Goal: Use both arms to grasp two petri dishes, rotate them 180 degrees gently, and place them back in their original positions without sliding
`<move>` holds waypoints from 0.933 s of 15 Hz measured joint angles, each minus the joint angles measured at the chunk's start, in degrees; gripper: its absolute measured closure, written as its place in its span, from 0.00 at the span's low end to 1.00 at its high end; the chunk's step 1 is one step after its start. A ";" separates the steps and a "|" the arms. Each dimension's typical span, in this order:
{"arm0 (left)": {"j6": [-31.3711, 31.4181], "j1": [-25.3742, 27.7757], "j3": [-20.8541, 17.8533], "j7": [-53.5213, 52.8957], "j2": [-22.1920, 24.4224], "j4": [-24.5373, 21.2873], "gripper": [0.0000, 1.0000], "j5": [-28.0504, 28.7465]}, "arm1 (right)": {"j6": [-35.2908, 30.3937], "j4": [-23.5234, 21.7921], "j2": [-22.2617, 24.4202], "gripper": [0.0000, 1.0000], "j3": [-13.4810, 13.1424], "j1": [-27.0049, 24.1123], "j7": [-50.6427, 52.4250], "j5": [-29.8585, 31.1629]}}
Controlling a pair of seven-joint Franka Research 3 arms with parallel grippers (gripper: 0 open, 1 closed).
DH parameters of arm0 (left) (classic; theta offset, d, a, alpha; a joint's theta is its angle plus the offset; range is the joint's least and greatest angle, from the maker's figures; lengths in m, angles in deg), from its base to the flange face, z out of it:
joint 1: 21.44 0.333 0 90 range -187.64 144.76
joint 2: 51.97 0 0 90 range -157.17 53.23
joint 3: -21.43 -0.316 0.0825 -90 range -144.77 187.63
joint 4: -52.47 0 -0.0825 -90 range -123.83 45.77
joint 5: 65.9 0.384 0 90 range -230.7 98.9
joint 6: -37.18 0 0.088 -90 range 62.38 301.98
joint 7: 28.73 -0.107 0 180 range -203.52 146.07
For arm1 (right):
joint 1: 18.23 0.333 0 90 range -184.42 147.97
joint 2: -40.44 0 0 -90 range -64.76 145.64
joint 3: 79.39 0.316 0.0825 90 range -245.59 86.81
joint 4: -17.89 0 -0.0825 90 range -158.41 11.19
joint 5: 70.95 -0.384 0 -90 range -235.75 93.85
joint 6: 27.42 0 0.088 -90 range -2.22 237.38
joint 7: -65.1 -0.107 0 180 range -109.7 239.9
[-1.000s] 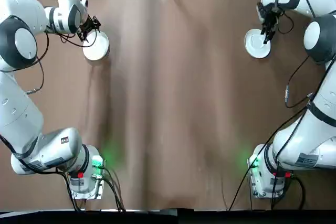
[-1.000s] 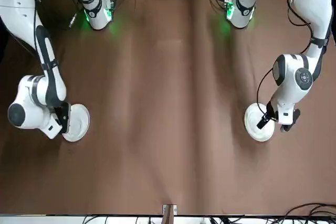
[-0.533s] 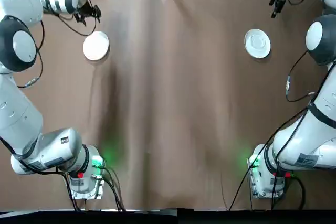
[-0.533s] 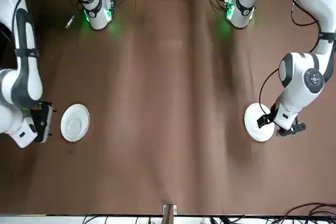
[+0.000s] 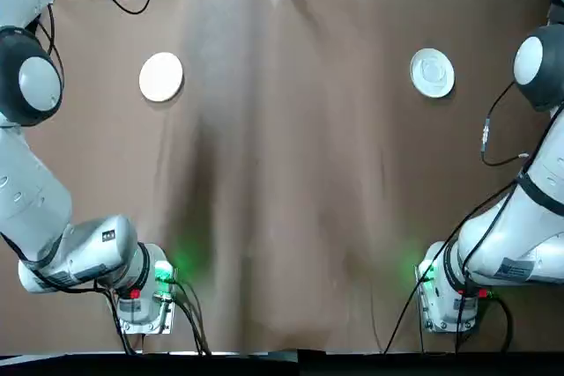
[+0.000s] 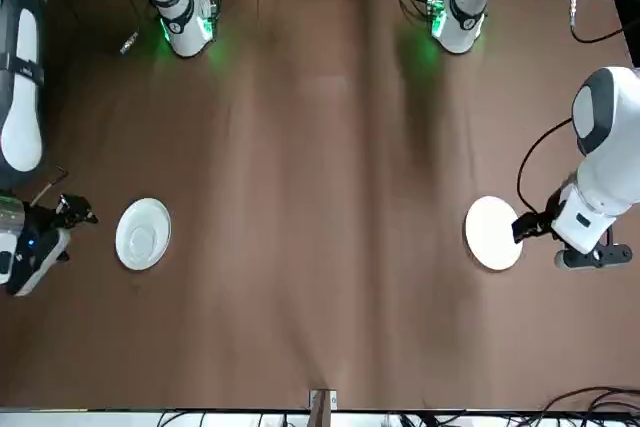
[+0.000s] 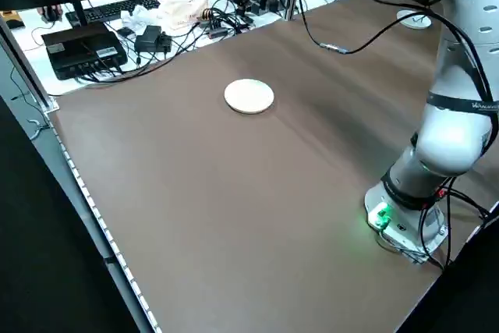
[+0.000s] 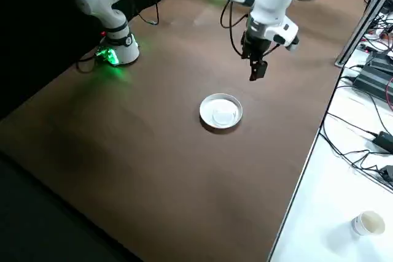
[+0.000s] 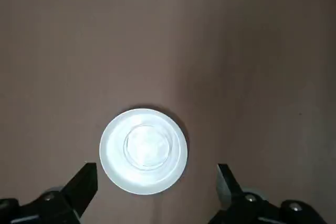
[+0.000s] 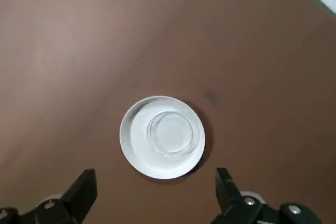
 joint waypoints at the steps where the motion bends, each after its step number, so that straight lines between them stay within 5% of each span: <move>1: -0.33 0.09 0.60 -0.66 0.04 0.16 0.00 0.00 | -0.02 0.42 0.85 0.00 0.06 0.04 -6.74 0.00; 7: -2.64 0.29 0.12 -12.08 4.34 0.76 0.00 -3.05 | -6.99 0.90 9.10 0.00 0.26 0.62 -35.79 0.16; 11: -7.64 -10.76 -12.95 -15.79 11.27 0.85 0.00 -7.21 | -11.83 0.91 13.84 0.00 0.27 0.82 -47.52 0.18; 14: -11.37 -13.80 -15.76 -15.79 15.73 0.84 0.00 -7.63 | -13.18 0.89 15.63 0.00 0.10 0.78 -50.21 0.19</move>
